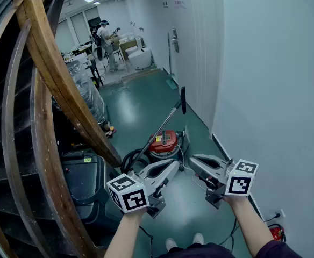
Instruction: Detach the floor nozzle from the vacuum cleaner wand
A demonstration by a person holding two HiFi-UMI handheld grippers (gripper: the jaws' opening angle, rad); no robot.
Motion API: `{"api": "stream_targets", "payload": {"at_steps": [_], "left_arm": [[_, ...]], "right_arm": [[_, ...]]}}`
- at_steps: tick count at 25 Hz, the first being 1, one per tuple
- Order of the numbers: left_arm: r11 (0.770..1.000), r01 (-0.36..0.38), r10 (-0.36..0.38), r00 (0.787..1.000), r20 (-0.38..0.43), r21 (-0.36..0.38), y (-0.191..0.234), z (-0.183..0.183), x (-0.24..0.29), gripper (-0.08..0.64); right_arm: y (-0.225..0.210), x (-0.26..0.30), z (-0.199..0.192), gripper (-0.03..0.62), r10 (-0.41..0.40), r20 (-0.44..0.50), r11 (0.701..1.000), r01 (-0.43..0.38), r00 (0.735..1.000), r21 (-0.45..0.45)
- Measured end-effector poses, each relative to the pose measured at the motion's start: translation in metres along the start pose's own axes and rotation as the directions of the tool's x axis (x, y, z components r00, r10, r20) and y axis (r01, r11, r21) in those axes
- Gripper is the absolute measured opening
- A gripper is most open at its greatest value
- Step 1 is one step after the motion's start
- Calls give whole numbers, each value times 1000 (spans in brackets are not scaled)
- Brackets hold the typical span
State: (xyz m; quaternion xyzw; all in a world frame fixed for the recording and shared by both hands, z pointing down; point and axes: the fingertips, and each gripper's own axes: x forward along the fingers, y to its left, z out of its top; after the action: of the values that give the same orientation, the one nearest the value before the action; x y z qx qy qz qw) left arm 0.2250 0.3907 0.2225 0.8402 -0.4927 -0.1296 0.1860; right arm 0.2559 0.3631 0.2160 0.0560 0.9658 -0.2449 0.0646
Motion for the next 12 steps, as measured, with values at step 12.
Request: {"api": "stream_targets", "payload": {"at_steps": [12], "left_arm": [[1000, -17, 17, 1000, -15, -10, 0, -16, 55, 3]], "right_arm": [[-39, -35, 12, 17, 17, -17, 1000, -16, 1000, 15]]}}
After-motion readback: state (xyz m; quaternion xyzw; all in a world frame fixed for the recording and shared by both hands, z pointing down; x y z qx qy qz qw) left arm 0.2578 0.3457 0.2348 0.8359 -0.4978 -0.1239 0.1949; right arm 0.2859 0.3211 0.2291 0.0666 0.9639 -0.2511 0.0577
